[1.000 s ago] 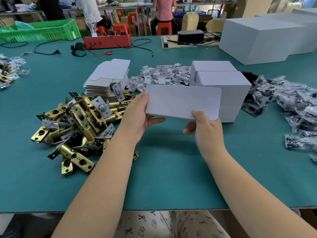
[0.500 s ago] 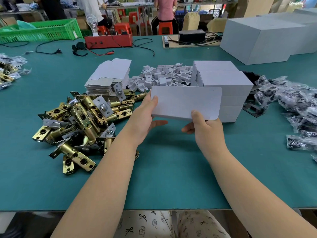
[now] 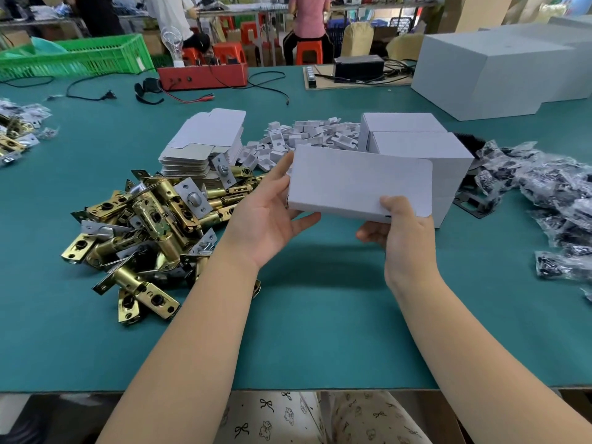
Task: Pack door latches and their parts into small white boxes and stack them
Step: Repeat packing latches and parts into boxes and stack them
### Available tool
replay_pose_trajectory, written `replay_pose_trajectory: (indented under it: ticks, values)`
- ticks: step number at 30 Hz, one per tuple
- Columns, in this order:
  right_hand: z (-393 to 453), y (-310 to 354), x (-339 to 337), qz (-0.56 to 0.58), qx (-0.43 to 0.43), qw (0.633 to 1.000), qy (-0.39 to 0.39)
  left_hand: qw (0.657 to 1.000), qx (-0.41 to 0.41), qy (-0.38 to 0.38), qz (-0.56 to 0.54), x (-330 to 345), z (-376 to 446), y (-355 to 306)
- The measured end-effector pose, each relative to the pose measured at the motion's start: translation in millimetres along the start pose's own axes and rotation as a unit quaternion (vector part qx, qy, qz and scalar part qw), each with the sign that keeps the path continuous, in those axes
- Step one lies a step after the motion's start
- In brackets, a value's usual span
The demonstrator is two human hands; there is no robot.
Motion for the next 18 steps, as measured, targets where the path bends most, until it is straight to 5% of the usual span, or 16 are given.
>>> replay_pose_trajectory:
  ticks: [13, 18]
  values:
    - [3.1, -11.6, -4.4, 0.027, 0.026, 0.999, -0.007, 0.997, 0.011, 0.030, -0.069, 8.9, -6.4, -2.1]
    - [1.7, -5.3, 4.2, -0.048, -0.027, 0.998, 0.034, 0.997, -0.006, -0.060, -0.055, -5.0, -2.2, 2.1]
Point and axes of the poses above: each hand's wrist, its own z-axis towards the middle knuckle, its own x-axis out of the palm, y = z × x, the point moved 10 cm from there along z, towards the middle knuckle, and after that the axes turned 6 degrees about -x, right-handed, at the moved point
